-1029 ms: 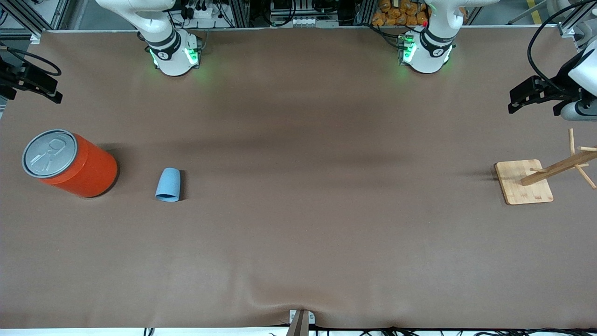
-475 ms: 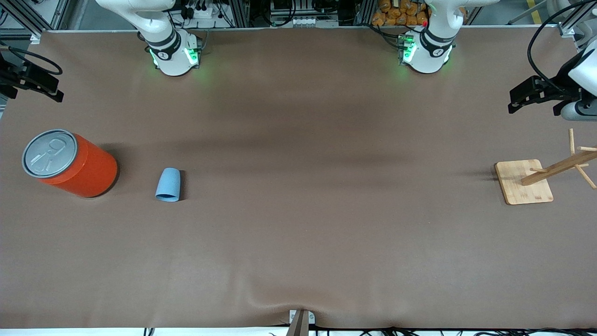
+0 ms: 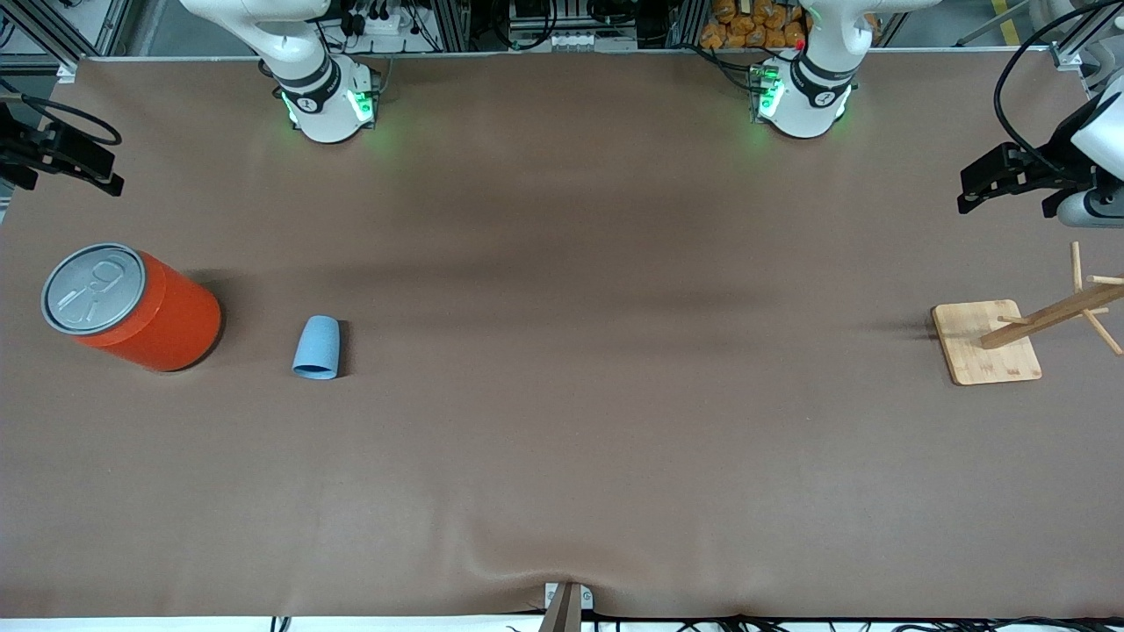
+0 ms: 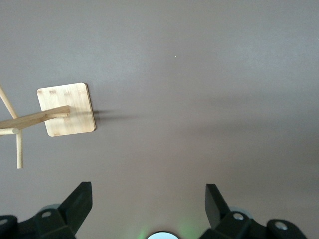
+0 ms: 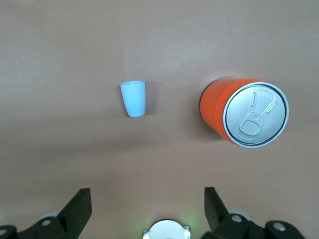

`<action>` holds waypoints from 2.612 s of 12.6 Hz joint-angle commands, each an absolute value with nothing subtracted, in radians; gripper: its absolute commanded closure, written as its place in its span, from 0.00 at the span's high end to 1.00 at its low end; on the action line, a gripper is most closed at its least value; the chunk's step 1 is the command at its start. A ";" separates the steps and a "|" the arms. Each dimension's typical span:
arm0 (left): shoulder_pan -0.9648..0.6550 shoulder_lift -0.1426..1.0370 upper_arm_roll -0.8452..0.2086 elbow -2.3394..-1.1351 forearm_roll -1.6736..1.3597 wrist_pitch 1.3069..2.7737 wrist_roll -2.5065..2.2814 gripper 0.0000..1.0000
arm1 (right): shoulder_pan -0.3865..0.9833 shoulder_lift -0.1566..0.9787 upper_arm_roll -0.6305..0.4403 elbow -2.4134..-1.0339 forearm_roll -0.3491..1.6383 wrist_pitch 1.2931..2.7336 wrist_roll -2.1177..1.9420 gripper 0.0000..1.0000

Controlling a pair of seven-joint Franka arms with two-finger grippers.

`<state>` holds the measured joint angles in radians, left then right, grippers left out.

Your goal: Flip cup

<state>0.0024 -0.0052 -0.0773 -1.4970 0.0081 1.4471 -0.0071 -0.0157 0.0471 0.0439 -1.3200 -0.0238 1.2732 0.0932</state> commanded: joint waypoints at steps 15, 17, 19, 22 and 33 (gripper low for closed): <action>0.008 -0.008 -0.080 -1.493 0.000 1.442 -0.020 1.00 | 0.011 0.315 0.097 -1.693 0.018 1.706 0.087 1.00; 0.008 -0.008 -0.080 -1.493 0.000 1.442 -0.020 1.00 | 0.002 0.282 0.097 -1.851 0.020 1.888 0.087 1.00; 0.008 -0.008 -0.080 -1.493 -0.002 1.442 -0.020 1.00 | 0.005 0.282 0.095 -1.937 0.020 2.004 0.087 1.00; 0.008 -0.008 -0.078 -1.493 -0.002 1.442 -0.020 1.00 | -0.002 0.294 0.094 -2.035 0.012 2.198 0.071 1.00; 0.009 -0.008 -0.080 -1.493 0.000 1.440 -0.020 1.00 | -0.012 0.446 0.092 -2.085 0.006 2.459 0.032 1.00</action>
